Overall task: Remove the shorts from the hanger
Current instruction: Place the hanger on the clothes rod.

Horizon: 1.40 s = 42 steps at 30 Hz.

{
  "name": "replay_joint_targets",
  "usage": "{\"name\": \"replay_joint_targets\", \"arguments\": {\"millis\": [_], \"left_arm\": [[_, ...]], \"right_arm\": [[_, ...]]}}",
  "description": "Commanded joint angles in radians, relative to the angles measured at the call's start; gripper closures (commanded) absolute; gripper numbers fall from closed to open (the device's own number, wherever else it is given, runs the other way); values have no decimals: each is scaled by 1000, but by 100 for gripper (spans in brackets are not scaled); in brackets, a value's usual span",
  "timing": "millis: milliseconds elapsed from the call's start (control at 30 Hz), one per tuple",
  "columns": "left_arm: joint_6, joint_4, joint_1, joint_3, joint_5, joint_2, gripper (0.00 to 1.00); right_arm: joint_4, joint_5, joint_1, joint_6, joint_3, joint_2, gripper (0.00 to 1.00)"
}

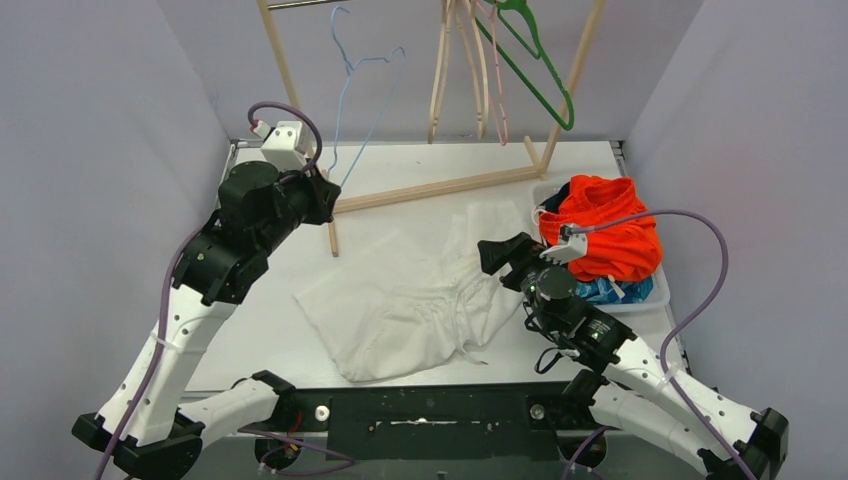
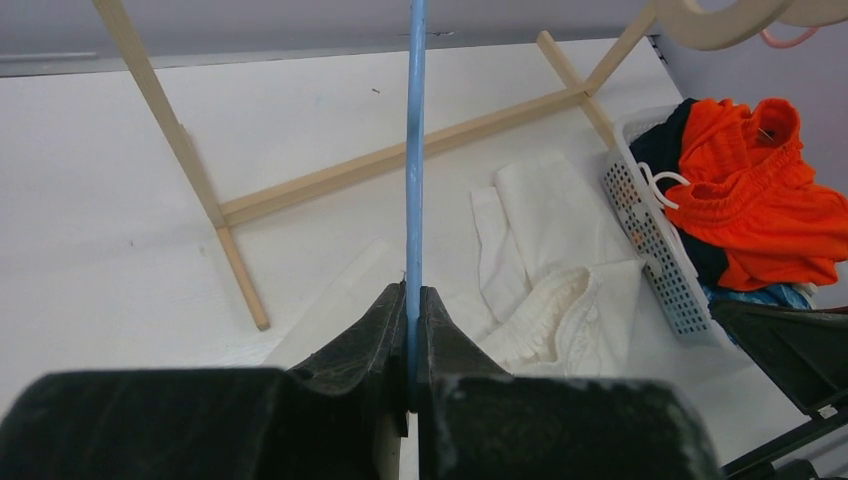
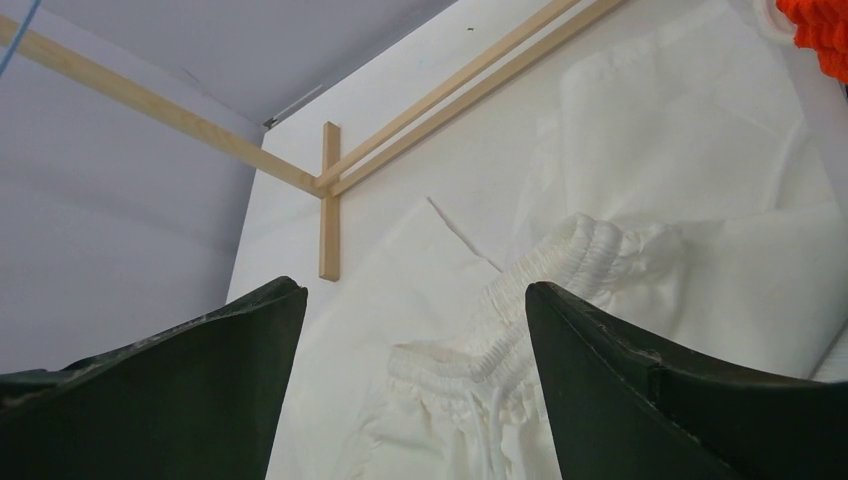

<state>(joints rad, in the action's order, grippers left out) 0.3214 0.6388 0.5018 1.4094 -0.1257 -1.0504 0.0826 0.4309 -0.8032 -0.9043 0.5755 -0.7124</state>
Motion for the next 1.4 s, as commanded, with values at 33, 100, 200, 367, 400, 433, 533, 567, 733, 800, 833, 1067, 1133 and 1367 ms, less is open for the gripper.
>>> {"name": "replay_joint_targets", "arguments": {"millis": [33, 100, 200, 367, 400, 433, 533, 567, 733, 800, 833, 1067, 1133, 1367], "left_arm": [[-49, -73, -5, 111, -24, -15, 100], [-65, -68, -5, 155, -33, -49, 100], [-78, -44, -6, 227, -49, -111, 100], [-88, 7, -6, 326, -88, -189, 100], [-88, 4, -6, 333, -94, -196, 100], [-90, 1, -7, 342, -101, -207, 100], [-92, 11, -16, 388, -115, -251, 100], [-91, 21, -19, 406, -114, -267, 100], [-84, 32, -27, 432, -104, -324, 100], [-84, 26, -31, 417, -99, -330, 100], [-87, 18, -33, 407, -91, -331, 100], [-86, -6, -38, 327, -80, -297, 84], [-88, -2, -39, 318, -76, -286, 67], [-84, -7, -39, 263, -46, -220, 34]], "right_arm": [[-17, 27, 12, 19, 27, -25, 17], [-17, 22, 12, 19, 29, -29, 17], [-17, 17, 13, 19, 32, -33, 17], [-6, 14, 16, 18, 35, -28, 16], [-5, 16, 17, 16, 34, -27, 16], [-3, 17, 19, 11, 34, -26, 16], [-2, 10, 20, 7, 35, -33, 16], [-1, 7, 21, 7, 37, -37, 16], [7, -13, 25, 7, 56, -61, 16], [2, -23, 25, 7, 56, -69, 16], [-2, -28, 26, 8, 56, -73, 16], [-2, -53, 27, 19, 75, -99, 16], [-3, -58, 27, 24, 71, -101, 15], [27, -61, 34, 73, 85, -114, 14]]}}
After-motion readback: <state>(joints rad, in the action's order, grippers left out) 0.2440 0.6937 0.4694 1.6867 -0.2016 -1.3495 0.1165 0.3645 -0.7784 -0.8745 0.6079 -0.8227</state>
